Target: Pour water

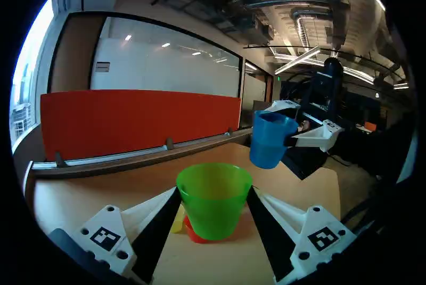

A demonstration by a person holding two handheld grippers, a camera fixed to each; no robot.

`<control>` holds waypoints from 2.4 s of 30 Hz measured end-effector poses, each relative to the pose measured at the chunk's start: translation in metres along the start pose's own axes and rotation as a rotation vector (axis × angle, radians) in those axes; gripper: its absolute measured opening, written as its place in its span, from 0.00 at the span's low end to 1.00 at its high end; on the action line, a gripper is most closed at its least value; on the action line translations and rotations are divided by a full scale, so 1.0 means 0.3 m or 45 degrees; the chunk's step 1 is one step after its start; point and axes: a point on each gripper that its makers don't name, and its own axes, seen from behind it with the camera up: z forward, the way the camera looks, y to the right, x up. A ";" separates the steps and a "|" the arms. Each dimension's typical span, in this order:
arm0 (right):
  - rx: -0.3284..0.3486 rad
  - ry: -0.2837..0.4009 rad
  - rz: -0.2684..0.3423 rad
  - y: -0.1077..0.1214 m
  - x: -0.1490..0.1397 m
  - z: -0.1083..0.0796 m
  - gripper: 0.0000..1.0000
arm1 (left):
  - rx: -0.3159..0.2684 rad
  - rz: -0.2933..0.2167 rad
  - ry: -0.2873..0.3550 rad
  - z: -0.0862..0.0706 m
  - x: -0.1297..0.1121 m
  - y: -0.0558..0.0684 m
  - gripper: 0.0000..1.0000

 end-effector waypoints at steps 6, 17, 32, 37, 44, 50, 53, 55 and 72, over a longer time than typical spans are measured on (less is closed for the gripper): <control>0.009 -0.009 -0.040 0.007 0.007 0.011 0.91 | -0.012 -0.006 -0.003 0.000 -0.022 0.023 0.86; 0.016 -0.010 -0.127 0.018 0.039 0.048 0.91 | -0.049 -0.001 -0.011 0.006 -0.054 0.076 0.86; 0.036 -0.023 -0.247 0.013 0.080 0.098 0.91 | -0.061 -0.014 0.002 -0.002 -0.045 0.104 0.86; 0.040 -0.019 -0.281 0.014 0.094 0.114 0.91 | -0.063 -0.018 0.004 -0.001 -0.048 0.107 0.86; 0.042 -0.018 -0.328 0.019 0.112 0.132 0.91 | -0.069 -0.023 0.006 0.000 -0.047 0.115 0.86; 0.054 -0.019 -0.352 0.011 0.118 0.146 0.91 | -0.074 -0.025 0.005 0.000 -0.045 0.122 0.86; 0.055 -0.022 -0.371 0.012 0.117 0.152 0.91 | -0.078 -0.024 0.007 0.000 -0.041 0.126 0.86; 0.049 -0.023 -0.387 0.016 0.119 0.154 0.91 | -0.082 -0.022 0.006 0.001 -0.040 0.129 0.86; 0.027 -0.013 -0.559 0.031 0.147 0.178 0.91 | -0.117 0.005 -0.006 0.005 -0.045 0.170 0.86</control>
